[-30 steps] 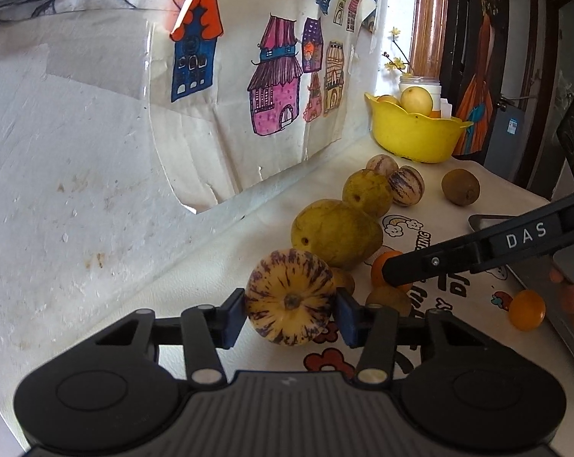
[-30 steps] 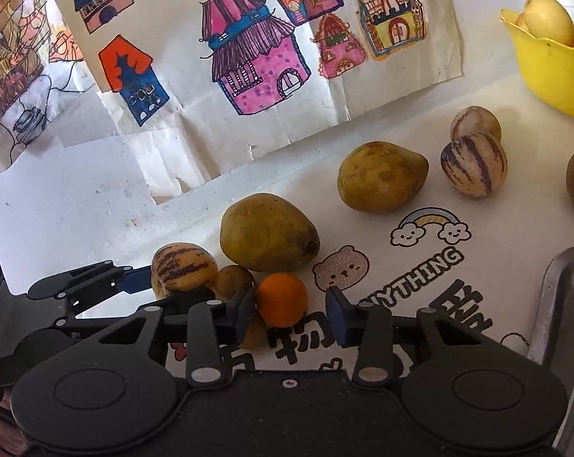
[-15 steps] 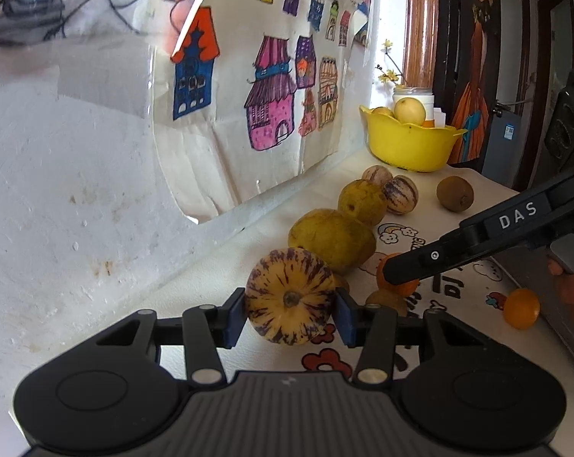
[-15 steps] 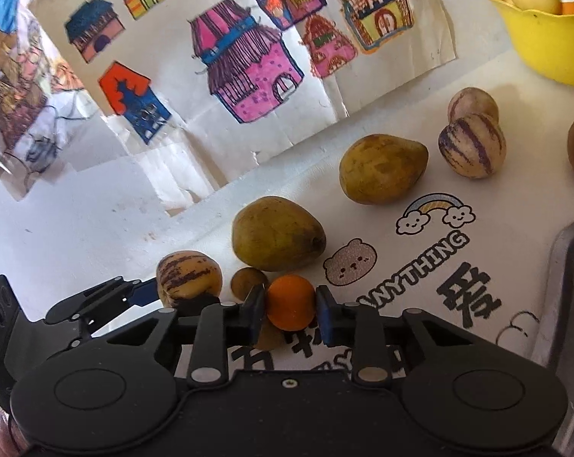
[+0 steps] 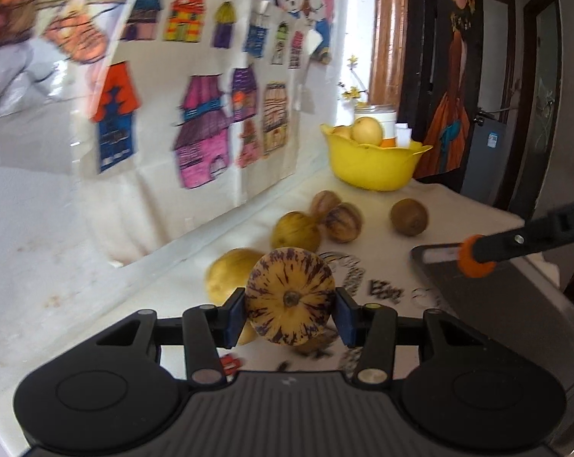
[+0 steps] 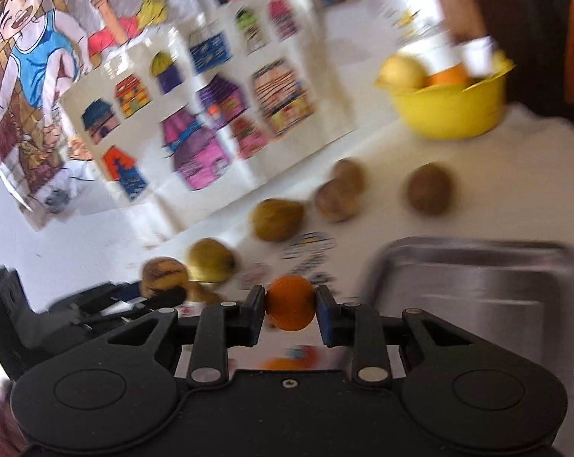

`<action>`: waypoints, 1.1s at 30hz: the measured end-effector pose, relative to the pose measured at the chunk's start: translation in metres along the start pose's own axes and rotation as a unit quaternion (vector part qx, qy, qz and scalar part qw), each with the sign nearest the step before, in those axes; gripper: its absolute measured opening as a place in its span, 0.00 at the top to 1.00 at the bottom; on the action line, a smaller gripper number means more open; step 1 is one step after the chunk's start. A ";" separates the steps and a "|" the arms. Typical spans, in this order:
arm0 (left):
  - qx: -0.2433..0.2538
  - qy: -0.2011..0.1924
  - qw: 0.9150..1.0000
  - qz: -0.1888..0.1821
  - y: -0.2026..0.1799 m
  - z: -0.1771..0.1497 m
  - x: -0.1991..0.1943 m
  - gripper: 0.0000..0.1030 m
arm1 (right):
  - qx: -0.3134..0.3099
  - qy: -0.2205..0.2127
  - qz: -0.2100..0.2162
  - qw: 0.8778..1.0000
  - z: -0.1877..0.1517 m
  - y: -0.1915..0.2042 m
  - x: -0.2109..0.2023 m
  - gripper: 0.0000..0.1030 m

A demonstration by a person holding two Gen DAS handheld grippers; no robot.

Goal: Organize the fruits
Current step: 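Carry the pepino into the metal tray with the left gripper while the right releases the orange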

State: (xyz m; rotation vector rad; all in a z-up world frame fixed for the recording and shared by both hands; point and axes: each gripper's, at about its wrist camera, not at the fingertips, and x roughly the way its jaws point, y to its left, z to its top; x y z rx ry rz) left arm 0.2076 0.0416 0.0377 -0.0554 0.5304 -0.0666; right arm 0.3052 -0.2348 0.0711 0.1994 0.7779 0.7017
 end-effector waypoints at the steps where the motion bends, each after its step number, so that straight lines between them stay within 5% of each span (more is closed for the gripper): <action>1: 0.000 -0.002 1.000 -0.005 -0.006 0.002 0.002 0.50 | -0.005 -0.006 -0.012 1.000 -0.002 -0.008 -0.007 0.70; 9: 0.021 0.010 0.999 -0.037 -0.067 0.021 0.028 0.50 | -0.042 -0.040 -0.074 0.996 -0.015 -0.070 -0.043 0.70; 17: 0.046 0.022 0.996 -0.077 -0.116 0.031 0.069 0.50 | -0.090 -0.056 -0.099 0.989 -0.007 -0.097 -0.034 0.70; 33: 0.042 0.063 0.990 -0.118 -0.136 0.025 0.124 0.50 | -0.119 -0.027 -0.106 0.987 -0.012 -0.122 0.005 0.70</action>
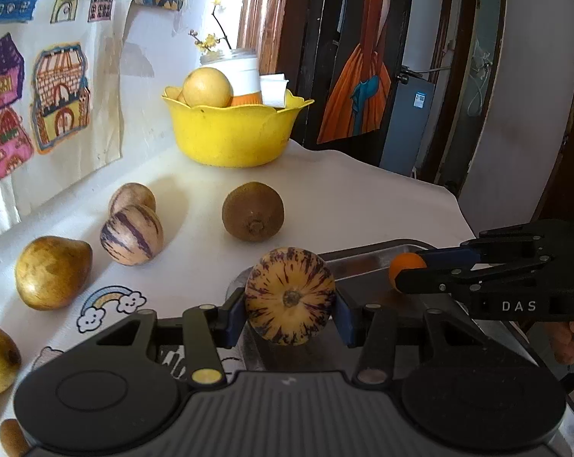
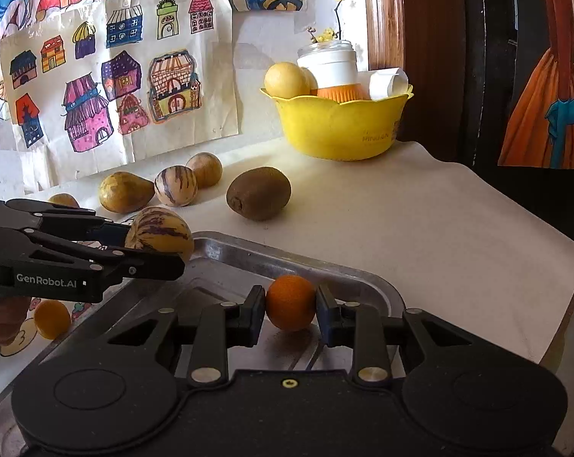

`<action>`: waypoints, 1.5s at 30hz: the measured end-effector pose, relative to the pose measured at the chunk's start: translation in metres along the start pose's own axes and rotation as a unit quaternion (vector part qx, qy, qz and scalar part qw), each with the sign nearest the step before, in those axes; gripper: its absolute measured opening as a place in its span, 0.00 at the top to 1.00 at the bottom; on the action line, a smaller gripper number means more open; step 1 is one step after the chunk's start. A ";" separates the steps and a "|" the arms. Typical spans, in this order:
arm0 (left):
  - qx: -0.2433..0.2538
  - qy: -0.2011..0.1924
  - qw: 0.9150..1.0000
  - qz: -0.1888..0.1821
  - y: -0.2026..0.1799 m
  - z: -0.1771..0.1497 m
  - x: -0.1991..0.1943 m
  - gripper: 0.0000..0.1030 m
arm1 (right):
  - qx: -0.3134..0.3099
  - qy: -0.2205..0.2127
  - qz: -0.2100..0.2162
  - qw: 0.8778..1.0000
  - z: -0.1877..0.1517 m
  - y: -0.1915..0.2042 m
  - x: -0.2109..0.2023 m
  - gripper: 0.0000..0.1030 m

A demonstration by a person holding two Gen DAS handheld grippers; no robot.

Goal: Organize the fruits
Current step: 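Carry the pepino into the metal tray with the left gripper while the right releases the orange, then withdraw both open grippers from the tray back toward the fruit cluster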

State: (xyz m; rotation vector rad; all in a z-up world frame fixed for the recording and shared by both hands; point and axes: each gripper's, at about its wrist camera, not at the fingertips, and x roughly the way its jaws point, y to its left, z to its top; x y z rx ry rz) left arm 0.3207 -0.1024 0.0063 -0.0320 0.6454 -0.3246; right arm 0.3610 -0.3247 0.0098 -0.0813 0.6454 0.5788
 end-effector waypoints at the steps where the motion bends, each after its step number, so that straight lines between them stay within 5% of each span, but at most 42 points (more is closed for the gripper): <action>1: 0.000 0.002 1.000 -0.001 0.000 0.000 0.002 0.50 | -0.001 0.000 -0.002 1.000 0.000 0.000 0.001 0.70; 18: -0.007 0.007 1.000 0.002 0.000 0.001 0.008 0.49 | -0.017 -0.014 -0.020 1.000 -0.007 0.004 -0.001 0.66; 25: -0.018 -0.001 1.000 0.004 -0.001 0.000 -0.001 0.32 | -0.011 -0.017 -0.029 0.999 -0.013 0.004 -0.015 0.60; 36: -0.063 -0.045 0.997 0.026 0.002 -0.006 -0.055 0.01 | -0.026 -0.046 -0.042 0.998 -0.019 0.026 -0.067 0.25; 45: -0.064 -0.066 0.995 0.040 0.002 -0.028 -0.116 0.00 | -0.042 -0.064 -0.032 0.997 -0.026 0.064 -0.119 0.02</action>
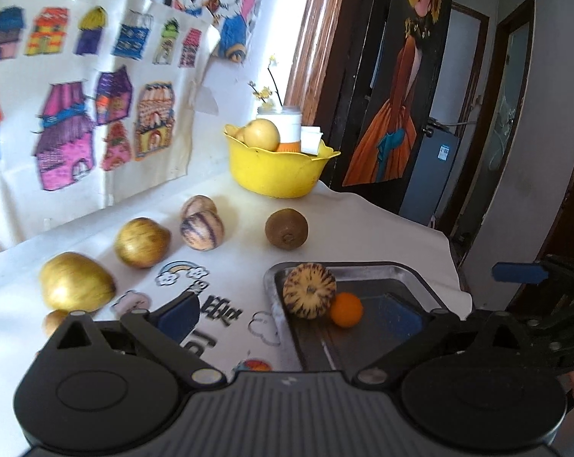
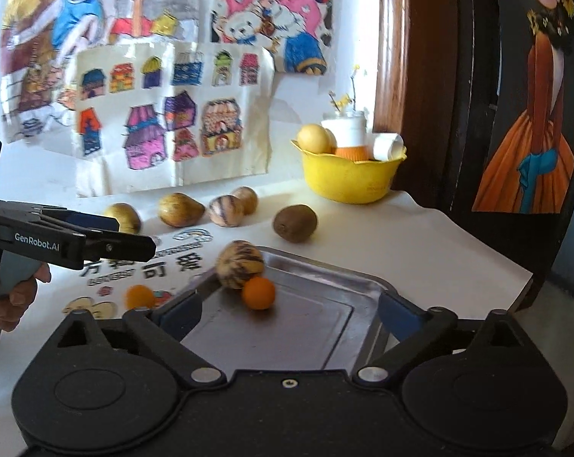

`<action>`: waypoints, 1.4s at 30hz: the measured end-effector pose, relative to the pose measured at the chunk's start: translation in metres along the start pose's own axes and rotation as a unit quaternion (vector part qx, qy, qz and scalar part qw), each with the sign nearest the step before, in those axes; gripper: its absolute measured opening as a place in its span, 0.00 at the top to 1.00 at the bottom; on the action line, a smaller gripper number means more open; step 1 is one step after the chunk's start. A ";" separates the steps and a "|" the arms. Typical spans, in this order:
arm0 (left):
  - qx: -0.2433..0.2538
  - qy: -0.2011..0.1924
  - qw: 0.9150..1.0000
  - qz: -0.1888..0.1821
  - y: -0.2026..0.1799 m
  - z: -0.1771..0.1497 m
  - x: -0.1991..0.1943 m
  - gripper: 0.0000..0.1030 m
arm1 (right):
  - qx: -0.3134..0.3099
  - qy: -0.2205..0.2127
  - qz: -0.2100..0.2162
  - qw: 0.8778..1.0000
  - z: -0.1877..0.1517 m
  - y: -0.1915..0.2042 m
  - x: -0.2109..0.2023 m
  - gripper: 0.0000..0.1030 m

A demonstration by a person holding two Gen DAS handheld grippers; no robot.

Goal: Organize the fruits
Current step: 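Withdraw both open grippers from the tray back toward the fruit cluster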

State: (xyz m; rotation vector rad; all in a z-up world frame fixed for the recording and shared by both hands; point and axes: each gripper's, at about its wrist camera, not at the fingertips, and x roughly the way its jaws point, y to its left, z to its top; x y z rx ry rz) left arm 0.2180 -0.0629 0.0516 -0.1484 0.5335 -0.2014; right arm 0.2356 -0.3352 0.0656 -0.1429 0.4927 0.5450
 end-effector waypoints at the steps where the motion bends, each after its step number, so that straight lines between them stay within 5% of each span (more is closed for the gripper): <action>1: 0.001 -0.002 1.000 0.002 0.002 -0.002 -0.007 0.00 | -0.002 0.000 0.002 1.000 0.000 0.005 -0.006 0.02; 19: -0.014 0.042 0.998 0.035 0.043 -0.060 -0.084 0.00 | -0.030 0.052 0.062 0.996 -0.028 0.098 -0.051 0.01; 33: -0.027 0.057 0.994 0.087 0.098 -0.071 -0.099 0.00 | -0.063 0.085 0.111 0.988 -0.033 0.154 -0.007 0.01; 42: -0.028 0.054 0.994 0.087 0.121 -0.063 -0.083 0.00 | -0.103 0.096 0.118 0.983 -0.027 0.175 0.028 0.01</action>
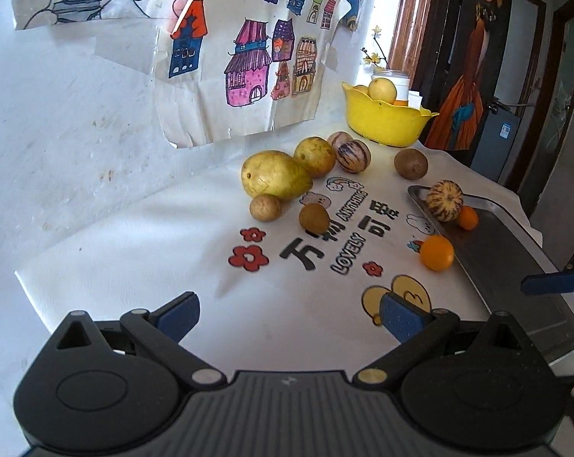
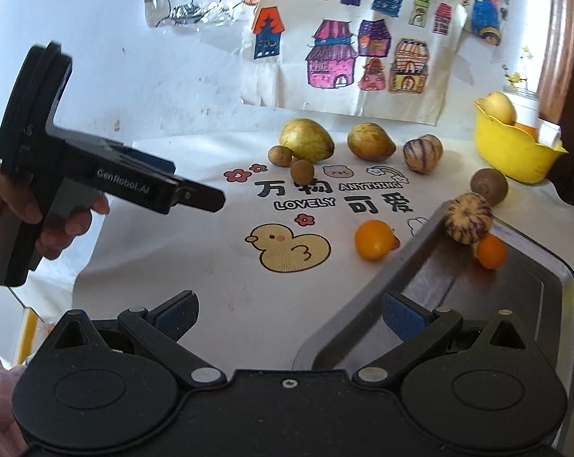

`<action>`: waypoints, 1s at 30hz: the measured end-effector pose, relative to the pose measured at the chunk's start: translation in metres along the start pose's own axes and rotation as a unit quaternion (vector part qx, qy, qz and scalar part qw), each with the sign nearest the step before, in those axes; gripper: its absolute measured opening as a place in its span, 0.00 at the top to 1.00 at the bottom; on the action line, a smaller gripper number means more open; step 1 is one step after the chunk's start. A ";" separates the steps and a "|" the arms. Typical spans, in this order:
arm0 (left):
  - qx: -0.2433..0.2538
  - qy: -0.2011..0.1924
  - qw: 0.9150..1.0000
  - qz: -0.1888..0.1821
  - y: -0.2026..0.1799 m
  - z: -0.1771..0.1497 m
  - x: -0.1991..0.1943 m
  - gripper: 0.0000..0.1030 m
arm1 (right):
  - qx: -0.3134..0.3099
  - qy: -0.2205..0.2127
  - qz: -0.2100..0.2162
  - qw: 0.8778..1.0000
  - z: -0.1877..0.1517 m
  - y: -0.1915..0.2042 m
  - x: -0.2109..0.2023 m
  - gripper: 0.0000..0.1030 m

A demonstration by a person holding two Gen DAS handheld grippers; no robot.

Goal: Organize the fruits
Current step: 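Withdraw both open grippers from the tray back toward the fruit cluster, then grasp a small brown round fruit with the left gripper while the right gripper grasps another orange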

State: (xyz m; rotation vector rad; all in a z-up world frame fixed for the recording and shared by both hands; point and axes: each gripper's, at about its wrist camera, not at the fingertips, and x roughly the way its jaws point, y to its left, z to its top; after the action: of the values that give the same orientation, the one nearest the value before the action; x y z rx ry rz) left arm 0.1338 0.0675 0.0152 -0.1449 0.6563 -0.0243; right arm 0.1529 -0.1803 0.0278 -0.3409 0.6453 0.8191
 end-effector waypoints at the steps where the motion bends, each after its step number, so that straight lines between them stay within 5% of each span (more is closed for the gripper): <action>1: 0.000 0.000 1.000 -0.001 0.001 0.002 0.003 0.00 | -0.003 0.002 0.001 1.000 0.002 0.000 0.004 0.01; 19: 0.004 -0.002 1.000 0.015 0.030 0.034 0.046 0.00 | -0.031 0.010 0.000 0.999 0.039 -0.019 0.059 0.01; 30: 0.018 -0.002 1.000 -0.023 0.021 0.042 0.060 0.00 | -0.043 0.009 -0.015 0.999 0.046 -0.033 0.075 0.01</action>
State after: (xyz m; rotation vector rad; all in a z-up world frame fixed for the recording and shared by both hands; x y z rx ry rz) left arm 0.2060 0.0896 0.0086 -0.1262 0.6487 -0.0802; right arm 0.2344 -0.1353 0.0157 -0.4367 0.6218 0.8174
